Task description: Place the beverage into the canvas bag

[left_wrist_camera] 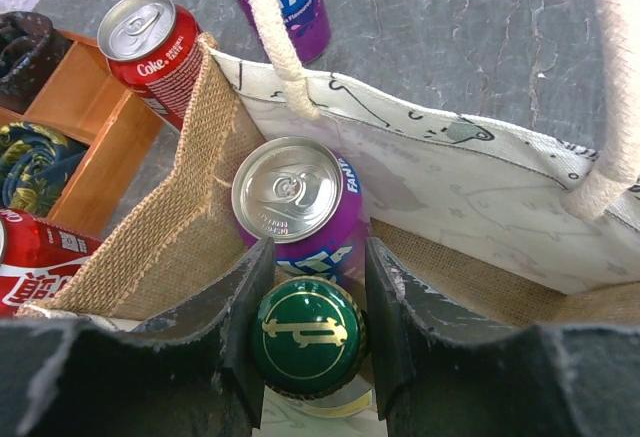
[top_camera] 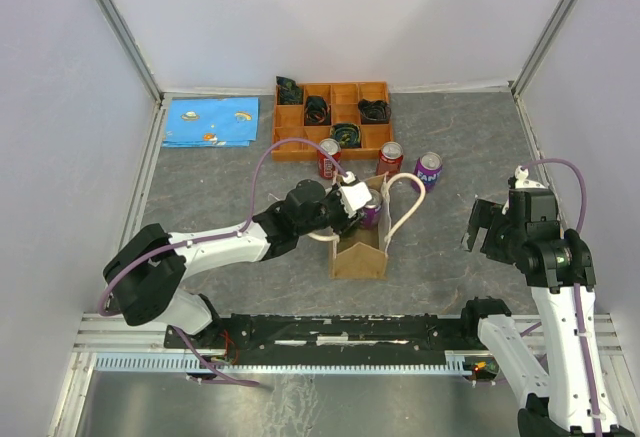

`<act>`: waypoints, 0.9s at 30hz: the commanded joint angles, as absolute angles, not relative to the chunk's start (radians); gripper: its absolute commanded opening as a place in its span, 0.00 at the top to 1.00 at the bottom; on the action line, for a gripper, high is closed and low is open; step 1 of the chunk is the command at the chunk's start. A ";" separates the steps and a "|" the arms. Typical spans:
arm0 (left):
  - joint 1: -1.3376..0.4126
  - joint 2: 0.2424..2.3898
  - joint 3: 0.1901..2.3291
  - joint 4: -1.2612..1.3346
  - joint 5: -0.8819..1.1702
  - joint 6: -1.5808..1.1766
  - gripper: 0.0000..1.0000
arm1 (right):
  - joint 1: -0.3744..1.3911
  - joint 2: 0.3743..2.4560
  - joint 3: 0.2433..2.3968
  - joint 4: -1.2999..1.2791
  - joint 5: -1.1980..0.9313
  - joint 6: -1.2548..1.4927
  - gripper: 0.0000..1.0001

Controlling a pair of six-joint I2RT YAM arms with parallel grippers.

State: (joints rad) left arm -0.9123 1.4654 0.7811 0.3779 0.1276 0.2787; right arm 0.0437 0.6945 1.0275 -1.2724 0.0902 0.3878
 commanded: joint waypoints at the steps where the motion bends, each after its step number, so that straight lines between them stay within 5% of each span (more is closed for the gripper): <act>1: -0.907 1.431 0.827 0.542 0.053 0.420 0.97 | 0.040 0.684 1.026 -1.254 0.099 0.382 0.01; 10: -0.907 1.478 0.855 0.518 0.059 0.430 0.97 | 0.039 0.688 1.025 -1.255 0.101 0.377 0.01; 11: -0.907 1.486 0.861 0.508 0.056 0.421 0.93 | 0.039 0.688 1.027 -1.256 0.102 0.376 0.01; 15: -0.908 1.498 0.887 0.468 0.059 0.380 0.31 | 0.040 0.687 1.027 -1.260 0.106 0.373 0.01; 17: -0.908 1.497 0.894 0.459 0.063 0.368 0.16 | 0.040 0.686 1.025 -1.261 0.107 0.374 0.01; 22: -0.907 1.477 0.907 0.430 0.058 0.346 0.02 | 0.039 0.687 1.022 -1.255 0.103 0.379 0.01; 27: -0.907 1.440 0.915 0.413 0.036 0.328 0.00 | 0.040 0.691 1.016 -1.244 0.098 0.386 0.01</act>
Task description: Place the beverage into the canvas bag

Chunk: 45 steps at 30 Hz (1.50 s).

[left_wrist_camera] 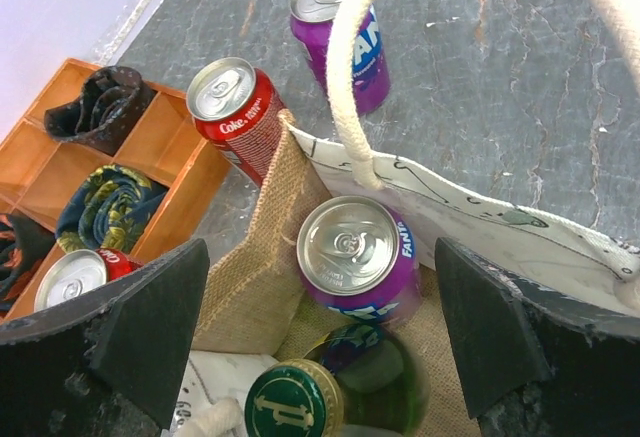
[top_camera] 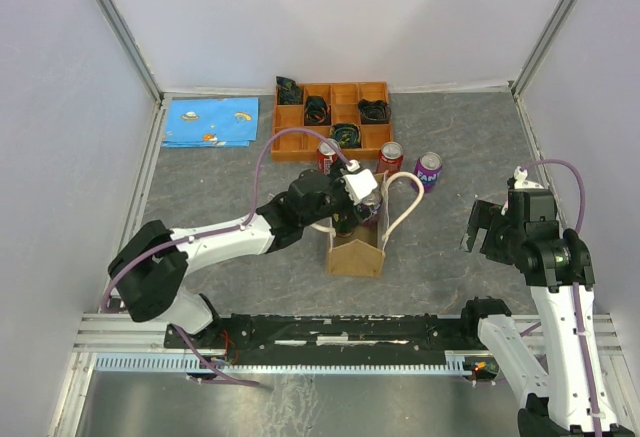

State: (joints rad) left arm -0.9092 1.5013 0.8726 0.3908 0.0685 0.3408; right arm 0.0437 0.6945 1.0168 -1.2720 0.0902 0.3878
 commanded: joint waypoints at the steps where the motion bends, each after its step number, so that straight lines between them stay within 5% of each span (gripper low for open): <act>1: -0.907 1.428 0.922 0.407 0.035 0.321 0.00 | 0.040 0.692 1.016 -1.243 0.097 0.386 0.01; 8: -0.872 1.390 1.056 0.331 -0.077 0.203 0.01 | 0.040 0.705 1.025 -1.241 0.098 0.387 0.01; 14: -0.603 1.465 1.381 0.016 -0.019 -0.089 0.01 | 0.039 0.712 1.029 -1.236 0.099 0.389 0.01; 29: -0.534 2.010 2.020 -0.656 0.071 -0.051 0.01 | 0.040 0.728 1.036 -1.241 0.103 0.394 0.01; 45: -0.535 2.129 2.012 -0.727 0.102 -0.041 0.01 | 0.040 0.704 1.043 -1.282 0.124 0.400 0.01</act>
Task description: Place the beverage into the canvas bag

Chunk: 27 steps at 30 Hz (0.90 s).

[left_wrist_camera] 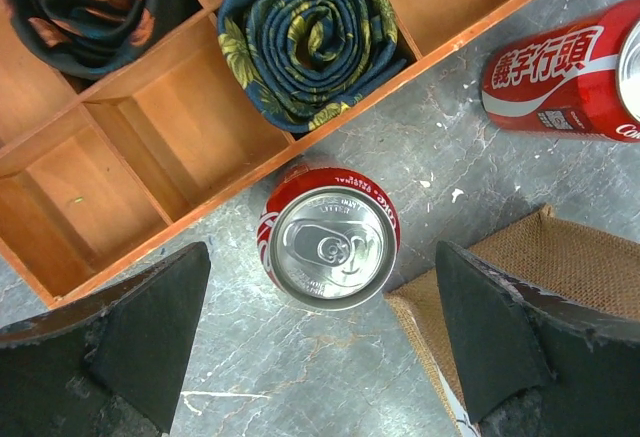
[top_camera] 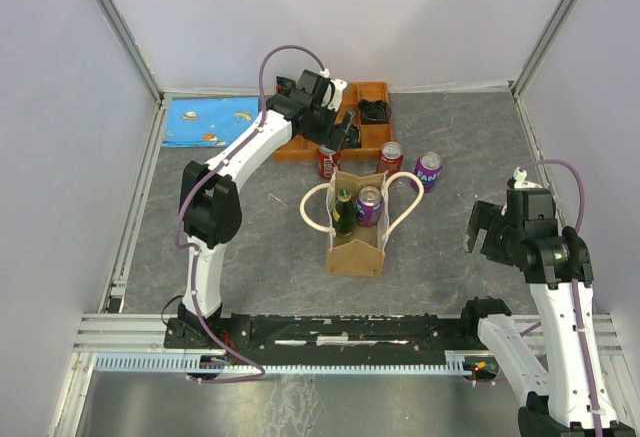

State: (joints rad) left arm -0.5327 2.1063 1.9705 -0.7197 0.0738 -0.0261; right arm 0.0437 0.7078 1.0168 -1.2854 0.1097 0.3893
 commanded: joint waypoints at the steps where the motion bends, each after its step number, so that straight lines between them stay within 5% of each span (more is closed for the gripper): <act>1: -0.535 2.134 2.014 -0.724 0.103 -0.040 0.01 | 0.040 0.704 1.044 -1.282 0.124 0.402 0.01; 11: -0.535 2.176 2.001 -0.724 0.090 -0.018 0.01 | 0.040 0.701 1.043 -1.286 0.126 0.408 0.01; 18: -0.536 2.183 1.980 -0.711 0.072 -0.011 0.18 | 0.039 0.701 1.045 -1.284 0.123 0.413 0.01; 21: -0.536 2.189 1.981 -0.708 0.080 -0.003 0.34 | 0.040 0.699 1.046 -1.285 0.123 0.414 0.01; 27: -0.535 2.178 1.984 -0.707 0.092 0.004 0.83 | 0.040 0.676 1.035 -1.298 0.133 0.417 0.01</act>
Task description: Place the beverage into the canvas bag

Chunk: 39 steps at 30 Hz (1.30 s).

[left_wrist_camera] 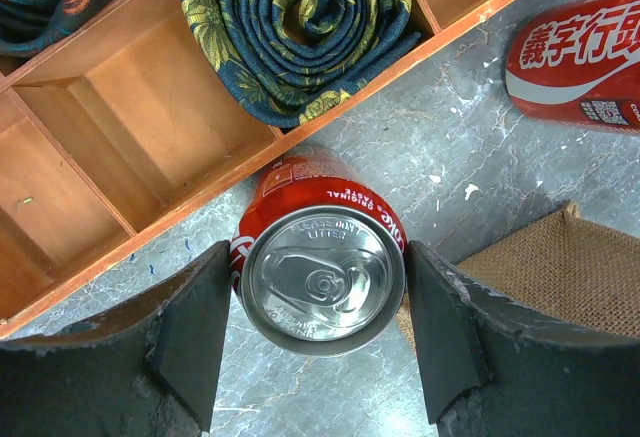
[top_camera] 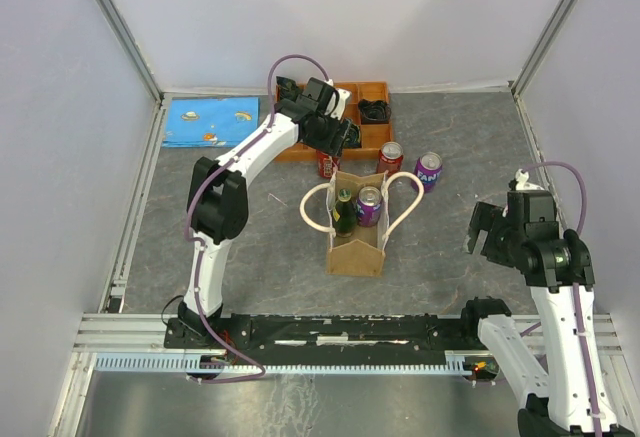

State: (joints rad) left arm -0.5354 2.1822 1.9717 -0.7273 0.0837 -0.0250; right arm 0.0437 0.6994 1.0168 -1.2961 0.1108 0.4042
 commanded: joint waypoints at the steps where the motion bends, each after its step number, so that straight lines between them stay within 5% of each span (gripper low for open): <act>1: -0.536 2.169 1.989 -0.707 0.092 0.007 0.90 | 0.039 0.673 1.034 -1.300 0.133 0.416 0.01; 3: -0.535 2.144 2.007 -0.709 0.094 0.015 0.97 | 0.040 0.667 1.033 -1.304 0.136 0.417 0.01; 11: -0.545 1.988 2.088 -0.710 0.146 0.149 0.97 | 0.040 0.686 1.036 -1.273 0.113 0.427 0.01; 26: -0.624 1.732 2.052 -0.727 0.554 0.147 0.97 | 0.040 0.696 0.994 -1.203 0.071 0.425 0.01; 39: -0.827 1.648 1.868 -0.768 0.495 0.270 0.97 | 0.040 0.647 0.989 -1.236 0.080 0.422 0.01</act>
State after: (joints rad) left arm -0.7956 1.7344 1.9118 -0.8227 0.4992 0.1814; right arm 0.0437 0.6701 0.9916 -1.2427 0.0788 0.4221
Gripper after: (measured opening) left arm 0.710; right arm 0.992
